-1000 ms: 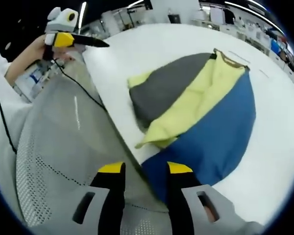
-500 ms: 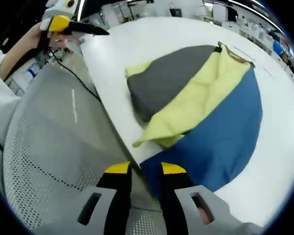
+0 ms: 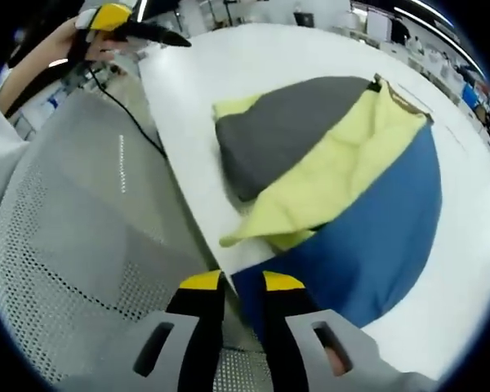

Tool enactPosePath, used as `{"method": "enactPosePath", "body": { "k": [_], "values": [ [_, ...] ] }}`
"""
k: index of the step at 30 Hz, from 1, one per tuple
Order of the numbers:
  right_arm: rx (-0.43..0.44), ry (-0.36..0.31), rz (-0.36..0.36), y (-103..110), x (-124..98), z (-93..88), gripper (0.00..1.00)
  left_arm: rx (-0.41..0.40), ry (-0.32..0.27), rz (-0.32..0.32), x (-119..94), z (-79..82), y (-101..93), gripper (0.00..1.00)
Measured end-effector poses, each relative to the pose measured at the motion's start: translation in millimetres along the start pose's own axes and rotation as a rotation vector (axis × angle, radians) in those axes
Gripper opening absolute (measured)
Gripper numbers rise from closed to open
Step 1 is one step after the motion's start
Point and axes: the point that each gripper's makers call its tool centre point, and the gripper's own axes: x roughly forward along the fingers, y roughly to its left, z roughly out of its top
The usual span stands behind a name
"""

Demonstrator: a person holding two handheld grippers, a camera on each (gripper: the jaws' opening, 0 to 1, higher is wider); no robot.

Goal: Fold the garment on the visible template until the final outline fits inside the template.

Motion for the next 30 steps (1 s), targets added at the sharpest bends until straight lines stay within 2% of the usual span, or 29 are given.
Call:
{"method": "enactPosePath", "body": {
  "k": [5,14,18,24,30],
  "values": [
    [-0.058,0.002,-0.032,-4.6,-0.3,-0.9,0.11,-0.002,0.001,-0.003,2.4,0.7,-0.3,0.99],
    [-0.144,0.001,-0.054,-4.6,0.4,-0.5,0.1,-0.005,0.002,-0.006,4.3,1.4,-2.2,0.99],
    [-0.132,-0.001,-0.059,-5.4,0.7,0.8,0.04,-0.006,0.002,-0.005,4.1,1.5,-2.3,0.99],
    [-0.059,-0.009,-0.047,-7.4,1.0,0.5,0.04,-0.007,-0.001,0.001,2.5,2.2,-1.1,0.98],
    [-0.094,0.005,-0.06,-5.6,2.1,1.1,0.03,-0.006,-0.004,0.006,0.4,2.9,-1.1,0.98]
  ]
}}
